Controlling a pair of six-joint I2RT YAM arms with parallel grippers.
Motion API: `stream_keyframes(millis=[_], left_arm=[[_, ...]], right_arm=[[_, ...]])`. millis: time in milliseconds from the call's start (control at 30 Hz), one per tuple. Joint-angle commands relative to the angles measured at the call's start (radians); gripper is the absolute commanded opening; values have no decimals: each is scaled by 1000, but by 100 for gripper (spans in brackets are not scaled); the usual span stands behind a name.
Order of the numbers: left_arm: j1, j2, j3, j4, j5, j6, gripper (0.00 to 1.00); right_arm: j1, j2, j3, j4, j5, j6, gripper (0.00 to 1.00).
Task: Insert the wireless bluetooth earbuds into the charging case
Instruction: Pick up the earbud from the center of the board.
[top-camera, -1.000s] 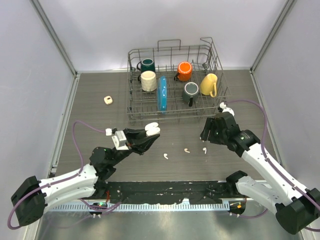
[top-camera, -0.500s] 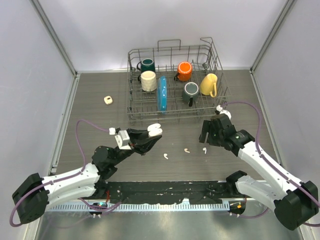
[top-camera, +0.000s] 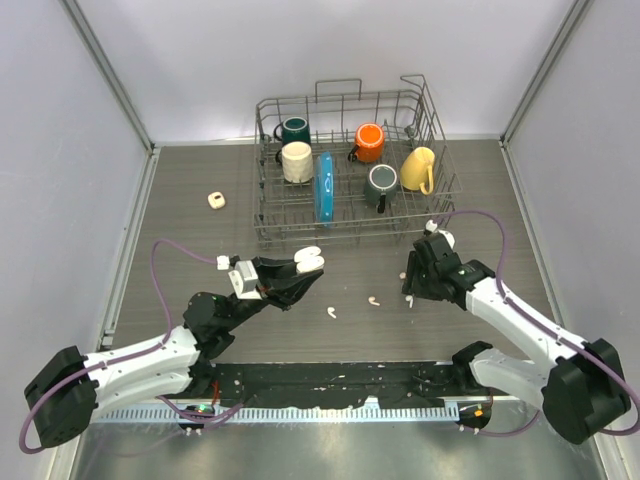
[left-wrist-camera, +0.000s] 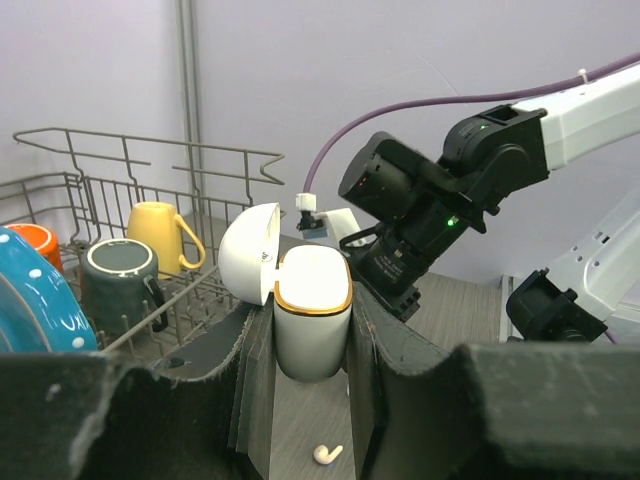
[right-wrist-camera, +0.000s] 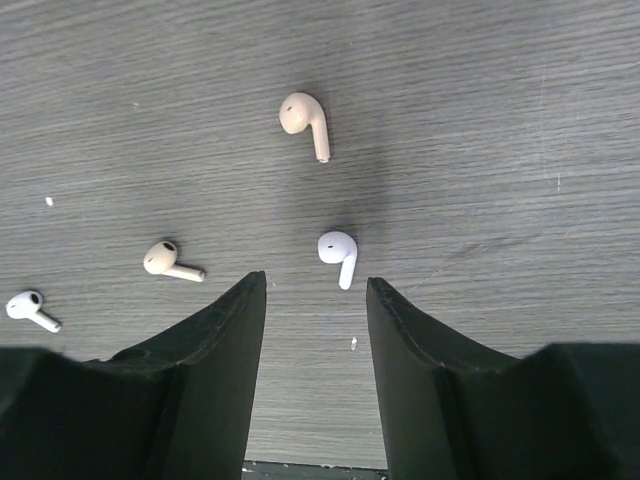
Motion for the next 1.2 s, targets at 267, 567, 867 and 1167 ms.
stream_keyframes(millis=[267, 567, 867, 1167], left_arm=[[-3, -15, 12, 58, -3, 2, 0], [-3, -12, 16, 55, 6, -4, 0], [-3, -32, 17, 20, 9, -1, 0], [-2, -17, 34, 11, 27, 1, 0]], right_arm=[[-3, 88, -13, 86, 37, -6, 48], [-3, 125, -22, 103, 12, 20, 48], [-4, 125, -54, 120, -8, 73, 53], [-3, 147, -66, 137, -29, 99, 57]])
